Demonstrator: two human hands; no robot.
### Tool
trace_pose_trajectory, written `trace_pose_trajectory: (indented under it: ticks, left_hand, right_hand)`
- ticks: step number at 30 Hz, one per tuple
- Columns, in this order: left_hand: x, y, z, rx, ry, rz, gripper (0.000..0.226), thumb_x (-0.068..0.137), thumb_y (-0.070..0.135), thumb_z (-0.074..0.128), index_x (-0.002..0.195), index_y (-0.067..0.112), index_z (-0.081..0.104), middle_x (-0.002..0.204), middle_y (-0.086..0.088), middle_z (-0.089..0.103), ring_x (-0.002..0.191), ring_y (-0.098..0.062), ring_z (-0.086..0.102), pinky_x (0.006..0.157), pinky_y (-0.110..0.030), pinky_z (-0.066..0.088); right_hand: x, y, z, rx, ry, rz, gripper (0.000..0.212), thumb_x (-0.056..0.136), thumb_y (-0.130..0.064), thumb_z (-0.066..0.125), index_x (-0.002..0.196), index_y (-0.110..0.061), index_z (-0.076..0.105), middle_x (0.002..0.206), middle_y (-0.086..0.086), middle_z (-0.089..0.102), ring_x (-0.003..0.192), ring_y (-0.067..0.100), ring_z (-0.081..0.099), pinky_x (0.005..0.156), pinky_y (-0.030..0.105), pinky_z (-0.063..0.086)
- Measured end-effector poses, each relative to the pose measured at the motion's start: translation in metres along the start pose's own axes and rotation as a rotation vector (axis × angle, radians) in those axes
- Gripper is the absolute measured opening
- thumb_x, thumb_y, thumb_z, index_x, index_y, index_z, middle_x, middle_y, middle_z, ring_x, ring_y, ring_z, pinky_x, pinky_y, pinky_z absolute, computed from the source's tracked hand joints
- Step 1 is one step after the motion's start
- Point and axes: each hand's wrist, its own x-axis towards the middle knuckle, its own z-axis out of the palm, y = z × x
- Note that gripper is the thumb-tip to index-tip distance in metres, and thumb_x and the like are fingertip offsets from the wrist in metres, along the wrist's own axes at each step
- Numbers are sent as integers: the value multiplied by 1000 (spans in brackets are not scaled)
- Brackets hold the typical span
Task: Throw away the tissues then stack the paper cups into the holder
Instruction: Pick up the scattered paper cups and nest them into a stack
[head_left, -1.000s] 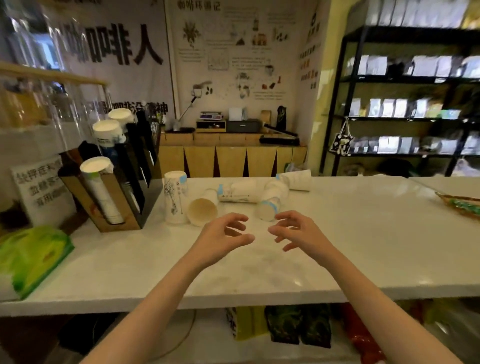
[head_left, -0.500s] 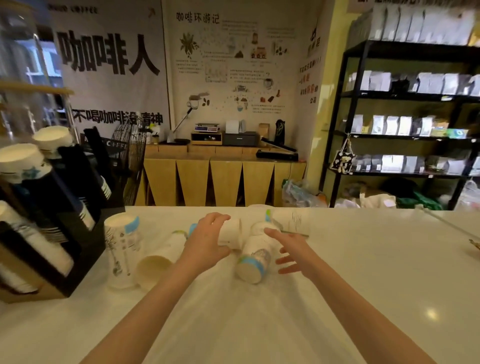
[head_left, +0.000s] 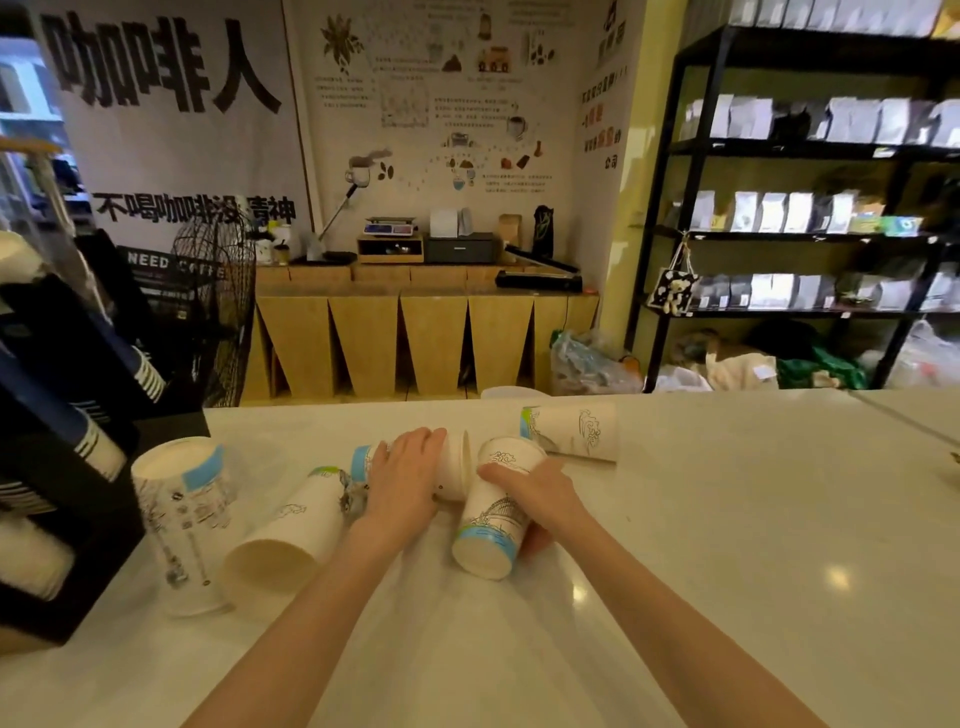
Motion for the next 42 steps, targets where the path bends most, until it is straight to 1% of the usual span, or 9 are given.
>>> trace_pose_trajectory:
  ticks: [4,10,13,18,21,24,28,35,42]
  left_hand:
    - [3,0,5,40,61,33,69,73,9,60,133,14,26,134,-7,41,123,-26,35,106,-39,24]
    - [5,11,2,-56,152,14,69,69,16,67,128,15,32,128,-7,46,115,-25,41,93,-37,37]
    - [4,27,-12,-290,222,-41,78,60,29,78,125,18,36,123,-4,50,110,-22,45,84,-35,42]
    - [-3,46,-39,-864,155,-194,76,51,33,84,115,20,46,108,3,57,96,-15,52,73,-28,46]
    - [-17,49,-44,-984,89,-256,75,50,32,84,114,21,46,103,8,55,97,-13,53,72,-27,47]
    - [-39,46,-43,-1056,20,-215,73,49,31,85,110,26,46,101,12,56,94,-6,55,67,-19,47]
    - [-64,37,-44,-1064,-4,-173,69,49,32,85,106,32,47,100,18,59,93,4,54,56,-7,47]
    - [-77,36,-49,-1051,12,-177,75,52,29,83,117,26,46,108,11,61,98,-3,57,60,-9,50]
    - [-81,37,-44,-1019,14,-185,76,51,32,83,117,28,44,110,10,59,103,-8,55,71,-13,48]
  right_hand:
    - [0,3,-3,23,17,14,97,57,-52,74,129,-8,27,117,9,53,99,25,58,83,40,53]
    - [-10,-9,-32,164,100,-91,80,65,-42,74,122,-16,25,98,2,49,73,15,56,45,30,50]
    - [-19,-38,-58,179,174,-209,86,66,-40,75,130,-19,22,113,8,52,92,28,61,64,44,58]
    - [-55,-96,-90,293,169,-639,72,69,-30,75,124,-27,29,114,-1,57,94,14,63,63,29,57]
    - [-75,-118,-96,508,128,-785,61,69,-28,74,115,-34,36,111,-1,60,93,12,66,66,27,58]
    - [-82,-117,-84,518,135,-851,76,72,-24,73,131,-26,26,119,3,55,103,15,62,77,32,58]
    - [-78,-83,-57,371,6,-863,90,71,-18,75,133,-37,13,126,-4,47,113,10,53,79,22,54]
    - [-73,-39,-30,177,-148,-794,88,57,-47,76,121,-58,15,122,-27,41,113,-2,48,81,10,47]
    - [-71,-21,-28,56,-201,-751,64,74,-51,59,129,-39,30,120,-29,45,109,-7,47,78,2,40]
